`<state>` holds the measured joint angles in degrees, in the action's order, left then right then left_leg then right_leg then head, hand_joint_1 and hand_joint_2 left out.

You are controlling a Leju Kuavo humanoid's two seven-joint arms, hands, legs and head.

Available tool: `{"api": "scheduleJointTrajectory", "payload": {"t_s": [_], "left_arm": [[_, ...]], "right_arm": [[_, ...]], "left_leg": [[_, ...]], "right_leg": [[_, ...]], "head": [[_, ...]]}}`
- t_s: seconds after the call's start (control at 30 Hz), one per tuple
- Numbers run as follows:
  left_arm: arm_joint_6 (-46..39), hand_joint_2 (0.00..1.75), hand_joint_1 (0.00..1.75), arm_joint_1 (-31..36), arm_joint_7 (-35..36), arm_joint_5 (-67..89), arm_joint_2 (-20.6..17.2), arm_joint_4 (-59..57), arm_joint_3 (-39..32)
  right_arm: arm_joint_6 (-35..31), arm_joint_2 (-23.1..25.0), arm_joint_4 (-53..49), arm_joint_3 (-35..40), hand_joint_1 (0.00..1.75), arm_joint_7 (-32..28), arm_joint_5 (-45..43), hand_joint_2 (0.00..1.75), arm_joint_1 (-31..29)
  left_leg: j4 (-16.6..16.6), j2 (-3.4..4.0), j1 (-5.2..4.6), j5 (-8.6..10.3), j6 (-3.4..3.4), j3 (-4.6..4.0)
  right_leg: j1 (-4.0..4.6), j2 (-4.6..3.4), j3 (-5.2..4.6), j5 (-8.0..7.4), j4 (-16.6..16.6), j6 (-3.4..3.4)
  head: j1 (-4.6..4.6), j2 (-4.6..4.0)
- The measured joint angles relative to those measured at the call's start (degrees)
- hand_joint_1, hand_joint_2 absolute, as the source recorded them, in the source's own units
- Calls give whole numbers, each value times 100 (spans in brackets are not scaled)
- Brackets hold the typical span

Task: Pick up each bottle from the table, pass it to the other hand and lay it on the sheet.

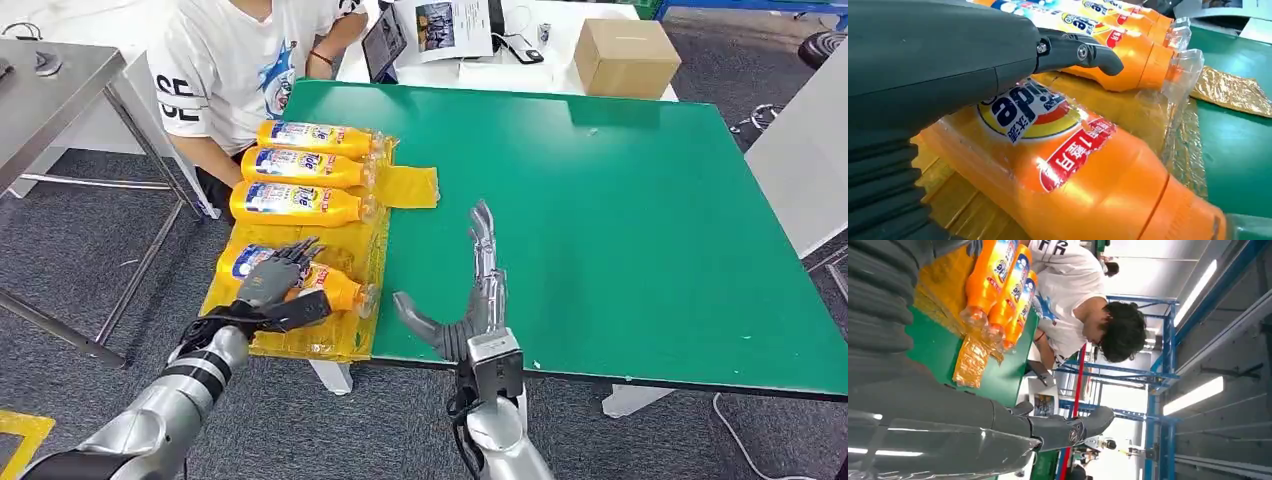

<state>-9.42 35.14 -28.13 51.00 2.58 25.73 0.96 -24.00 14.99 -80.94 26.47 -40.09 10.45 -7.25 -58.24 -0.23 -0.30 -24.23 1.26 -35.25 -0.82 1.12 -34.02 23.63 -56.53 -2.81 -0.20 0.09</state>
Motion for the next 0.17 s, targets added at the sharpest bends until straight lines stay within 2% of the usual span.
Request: {"api": "scheduleJointTrajectory", "payload": {"t_s": [0.17], "left_arm": [[263, 0, 0, 24, -52, -180, -11, 20, -22]], "right_arm": [[11, 2, 4, -48, 0, 0, -35, 175, 0]], "left_leg": [[0, -1, 0, 0, 0, 5]], "right_leg": [[0, 0, 5, 0, 0, 0]], "head": [[0, 0]]}}
